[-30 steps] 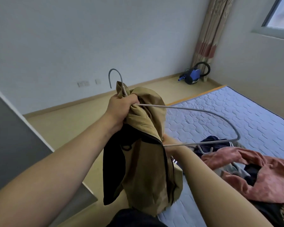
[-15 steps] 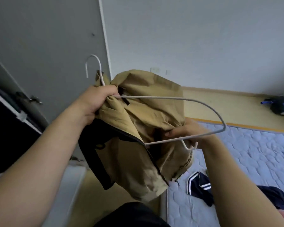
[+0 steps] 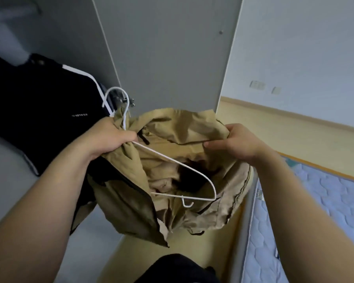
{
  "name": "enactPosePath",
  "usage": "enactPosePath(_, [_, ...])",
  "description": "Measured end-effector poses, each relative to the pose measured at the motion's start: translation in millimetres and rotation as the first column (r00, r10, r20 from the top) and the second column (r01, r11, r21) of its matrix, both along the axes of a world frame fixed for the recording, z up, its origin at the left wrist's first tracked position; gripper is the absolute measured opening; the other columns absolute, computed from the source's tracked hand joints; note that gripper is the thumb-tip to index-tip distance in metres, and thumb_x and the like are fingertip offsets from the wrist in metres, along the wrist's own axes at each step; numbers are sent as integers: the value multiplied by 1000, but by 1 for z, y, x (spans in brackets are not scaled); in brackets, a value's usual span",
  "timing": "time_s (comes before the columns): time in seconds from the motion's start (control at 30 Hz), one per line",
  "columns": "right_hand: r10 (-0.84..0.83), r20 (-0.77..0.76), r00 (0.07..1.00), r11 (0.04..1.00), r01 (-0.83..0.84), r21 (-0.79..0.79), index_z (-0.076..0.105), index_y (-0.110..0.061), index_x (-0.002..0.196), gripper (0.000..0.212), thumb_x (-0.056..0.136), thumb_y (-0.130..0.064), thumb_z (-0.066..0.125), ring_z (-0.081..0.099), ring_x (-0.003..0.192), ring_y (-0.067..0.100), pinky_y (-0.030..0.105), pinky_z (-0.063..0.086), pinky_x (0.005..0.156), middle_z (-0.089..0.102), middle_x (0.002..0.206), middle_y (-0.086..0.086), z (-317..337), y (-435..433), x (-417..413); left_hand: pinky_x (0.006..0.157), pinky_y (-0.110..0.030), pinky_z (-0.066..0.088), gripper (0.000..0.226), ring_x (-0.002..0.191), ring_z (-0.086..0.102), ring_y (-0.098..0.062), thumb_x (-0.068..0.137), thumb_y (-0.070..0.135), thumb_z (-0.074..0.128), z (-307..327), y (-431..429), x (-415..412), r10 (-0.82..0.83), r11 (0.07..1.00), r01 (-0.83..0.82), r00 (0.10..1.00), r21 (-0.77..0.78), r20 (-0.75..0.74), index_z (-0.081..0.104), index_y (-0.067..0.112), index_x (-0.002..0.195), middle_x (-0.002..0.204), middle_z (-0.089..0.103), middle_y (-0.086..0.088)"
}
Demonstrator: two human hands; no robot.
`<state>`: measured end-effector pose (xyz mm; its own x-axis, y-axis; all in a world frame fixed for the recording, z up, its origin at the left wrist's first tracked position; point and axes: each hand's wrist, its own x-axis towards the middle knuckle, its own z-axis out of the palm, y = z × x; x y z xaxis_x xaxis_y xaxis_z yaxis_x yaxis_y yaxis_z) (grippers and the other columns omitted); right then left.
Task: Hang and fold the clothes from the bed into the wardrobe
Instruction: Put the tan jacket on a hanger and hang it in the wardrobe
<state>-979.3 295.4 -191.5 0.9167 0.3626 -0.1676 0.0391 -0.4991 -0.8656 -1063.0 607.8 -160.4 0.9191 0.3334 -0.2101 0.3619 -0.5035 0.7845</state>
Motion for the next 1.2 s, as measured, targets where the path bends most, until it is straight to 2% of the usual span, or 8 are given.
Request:
enactPosePath(0.3, [85,65,994,986,-75,-148,75,-22,88,28,75,-45,84,71,80,19,41,61,78,76,84,0,0,88,-21,81,-41,56,40,93,67,-31,76,68,72,-27,70,-38,165,855,-224,972,467,166,67,31,91,94,72,0])
enactPosePath(0.47, [287,-77,955,958,-286,13,71,-16,102,22,84,-29,78,70,91,26,45,57,87,73,97,11,-4,159,-56,71,-33,51,31,84,64,-22,78,60,74,-32,83,-45,318,848,-396,912,353,258,65,31,84,80,64,10])
enactPosePath(0.57, [613,-239,753,786,-611,92,66,-24,117,35,83,-20,74,68,103,15,37,57,94,71,111,-3,-12,188,-62,73,-31,49,26,84,63,-14,74,54,79,-31,97,-51,346,882,-403,906,245,245,65,33,80,79,63,17])
enactPosePath(0.7, [481,170,860,876,-466,-126,73,-28,92,23,80,-12,63,64,90,6,33,56,86,70,93,-14,-28,211,-42,82,-37,59,23,86,70,-10,70,47,85,-39,119,-60,405,897,-429,894,107,189,73,32,83,85,73,12])
enactPosePath(0.8, [283,587,758,959,-209,-192,69,-27,109,25,86,-34,64,55,105,18,37,46,91,63,110,-5,-44,224,-20,81,-30,57,21,86,70,-4,71,40,88,-44,125,-60,411,902,-428,889,48,203,74,31,84,84,75,16])
enactPosePath(0.93, [579,308,755,816,-535,-220,62,-32,113,32,103,-53,39,64,89,13,37,55,76,66,98,-8,-55,252,9,79,-28,53,20,86,68,-1,74,42,87,-44,127,-48,469,869,-490,860,66,203,72,32,84,83,73,17])
enactPosePath(1.07, [675,458,579,727,-629,-276,47,-29,89,20,104,-39,41,52,66,7,27,35,54,52,76,-12,-48,279,22,71,-20,46,18,77,60,7,79,32,82,-31,131,-31,499,830,-536,836,151,228,64,29,78,79,67,15])
enactPosePath(1.2, [621,515,591,761,-611,-218,44,-29,85,23,105,-38,38,48,62,6,23,29,51,49,74,-11,-40,304,34,71,-15,42,22,79,56,10,84,37,78,-18,133,-19,474,808,-534,840,249,265,57,40,81,83,61,22])
